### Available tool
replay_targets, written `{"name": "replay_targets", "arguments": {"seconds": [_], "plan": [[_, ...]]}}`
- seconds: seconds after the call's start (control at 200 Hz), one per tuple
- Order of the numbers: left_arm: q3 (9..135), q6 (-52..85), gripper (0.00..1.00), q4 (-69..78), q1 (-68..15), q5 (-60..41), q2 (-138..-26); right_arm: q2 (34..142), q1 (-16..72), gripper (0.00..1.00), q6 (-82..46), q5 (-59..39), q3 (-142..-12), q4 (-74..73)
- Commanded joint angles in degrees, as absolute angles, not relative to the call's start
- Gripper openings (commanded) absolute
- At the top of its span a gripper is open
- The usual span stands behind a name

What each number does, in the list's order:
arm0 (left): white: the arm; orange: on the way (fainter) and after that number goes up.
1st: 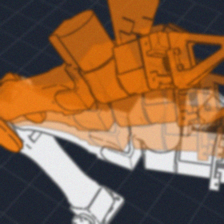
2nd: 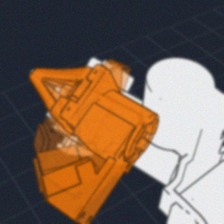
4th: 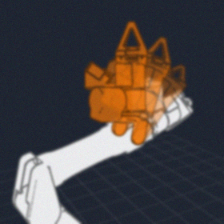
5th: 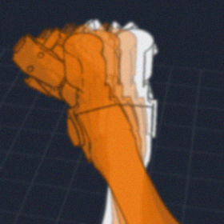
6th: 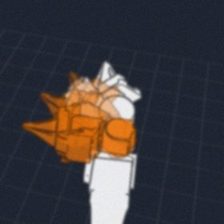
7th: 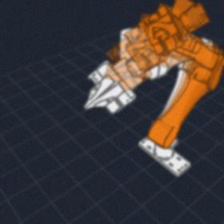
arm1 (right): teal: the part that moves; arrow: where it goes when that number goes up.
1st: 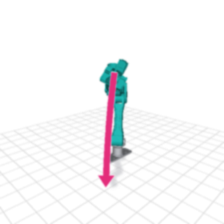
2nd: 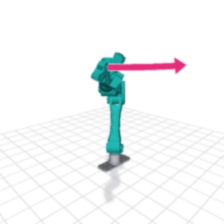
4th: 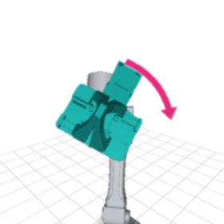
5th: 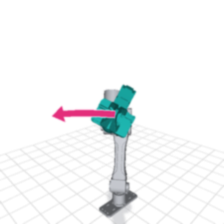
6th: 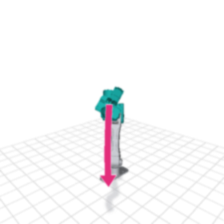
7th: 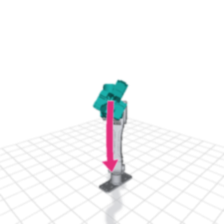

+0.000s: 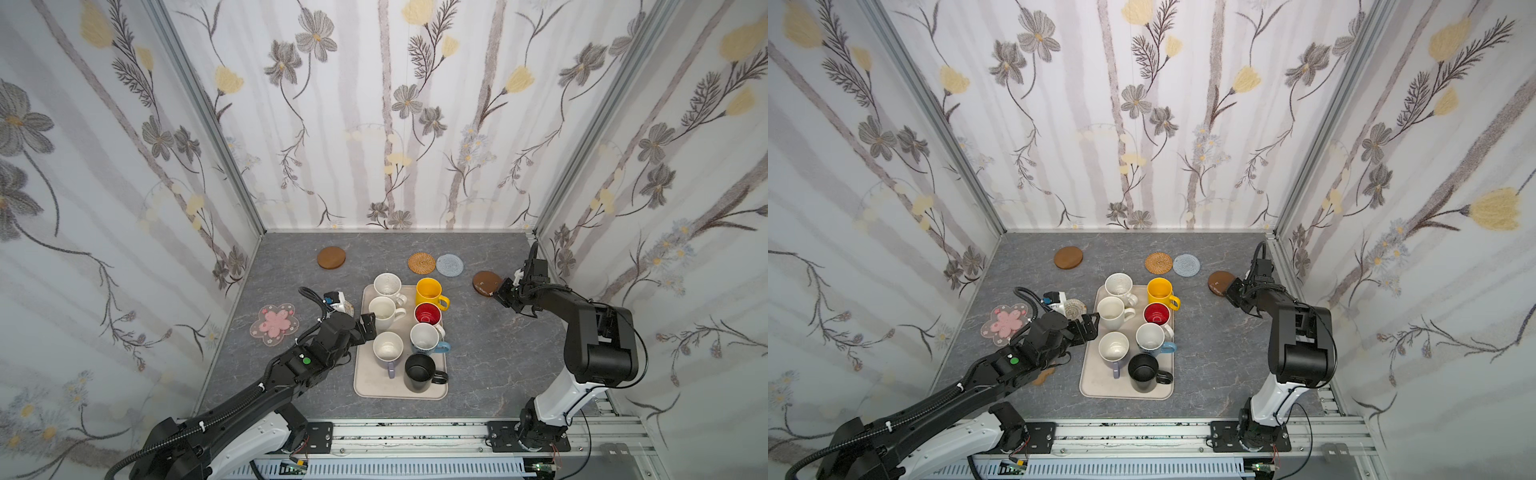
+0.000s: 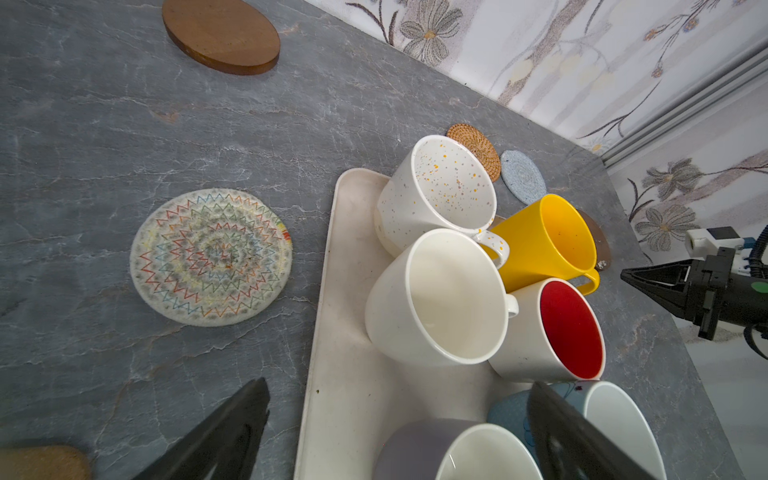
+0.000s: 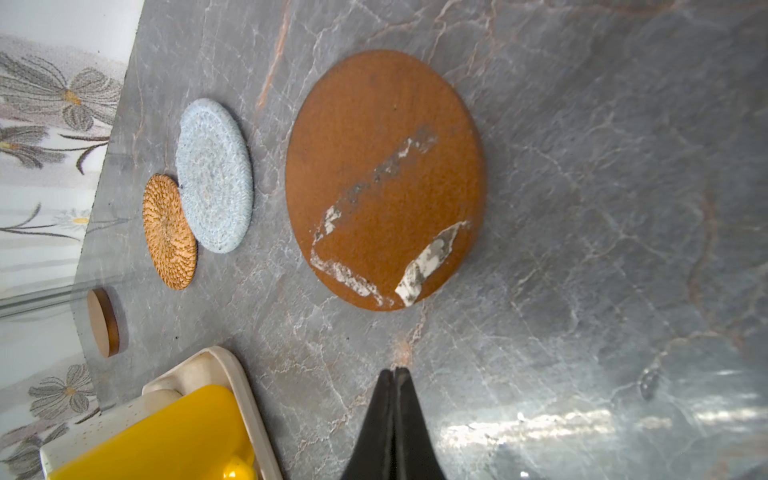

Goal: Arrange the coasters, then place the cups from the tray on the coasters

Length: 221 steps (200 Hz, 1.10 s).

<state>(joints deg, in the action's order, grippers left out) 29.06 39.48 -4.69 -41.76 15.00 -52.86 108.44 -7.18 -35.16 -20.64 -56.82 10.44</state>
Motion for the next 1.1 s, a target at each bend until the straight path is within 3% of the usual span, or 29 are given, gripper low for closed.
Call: {"name": "replay_targets", "arguments": {"seconds": [0.0, 0.25, 1.099], "plan": [[28.69, 40.34, 1.0, -4.48, -41.67, 16.47, -52.91, 109.55, -7.8, 0.02, -36.03, -19.85, -58.02, 7.97], [28.98, 40.12, 1.0, -4.42, -41.66, 17.06, -53.48, 112.03, -8.43, 0.0, -35.57, -15.75, -61.02, 10.18], [30.37, 39.57, 1.0, -4.48, -41.66, 16.4, -56.09, 123.08, -11.56, 0.0, -31.86, -17.1, -71.08, 15.58]]}}
